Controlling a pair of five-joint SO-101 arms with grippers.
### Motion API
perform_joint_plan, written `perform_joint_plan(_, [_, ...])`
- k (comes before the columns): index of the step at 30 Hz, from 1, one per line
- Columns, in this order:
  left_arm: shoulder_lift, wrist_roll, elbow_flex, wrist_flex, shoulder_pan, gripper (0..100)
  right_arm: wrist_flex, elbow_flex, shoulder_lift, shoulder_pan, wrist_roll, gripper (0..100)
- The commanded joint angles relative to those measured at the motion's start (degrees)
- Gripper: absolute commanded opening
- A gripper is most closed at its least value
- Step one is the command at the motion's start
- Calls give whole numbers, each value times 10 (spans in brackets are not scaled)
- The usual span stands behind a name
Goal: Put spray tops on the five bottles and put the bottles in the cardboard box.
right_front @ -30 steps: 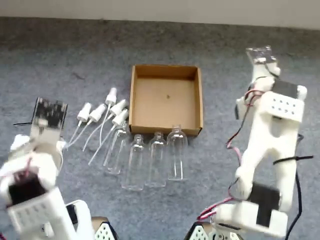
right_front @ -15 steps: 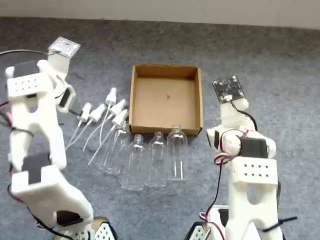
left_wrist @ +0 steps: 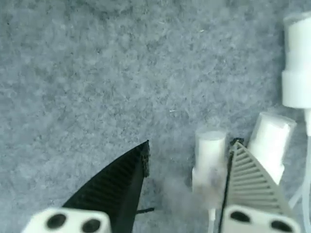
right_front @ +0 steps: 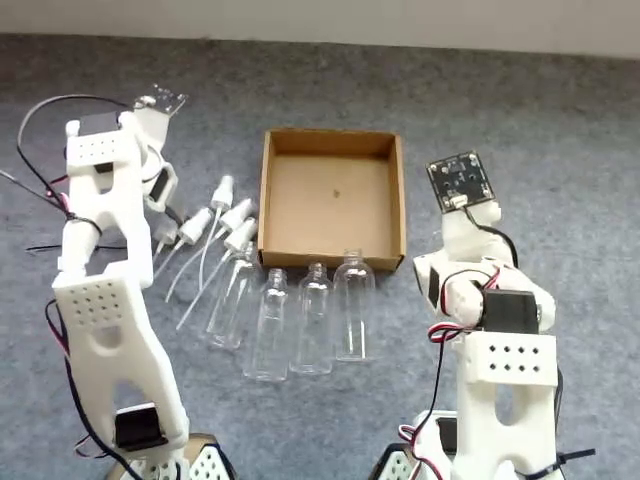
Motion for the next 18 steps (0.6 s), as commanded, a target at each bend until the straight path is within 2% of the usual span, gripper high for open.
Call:
perform_joint_plan(1, [35,4,-52,4,16,199,-9,-4,-15,-20,-4,62])
perform_joint_plan(7, [46,5,-55,5,14,81,-9,-4,-15,-27,-4,63])
perform_joint_plan(11, [33,7,-78,11,7,45,-10,-4,-15,-63,-4,63])
perform_joint_plan(14, [-1,42,-131,57,-7,43,-12,-7,-15,-91,-4,63])
perform_joint_plan(18, [-58,41,-235,140,-15,43,-13,-9,-15,-115,0,63])
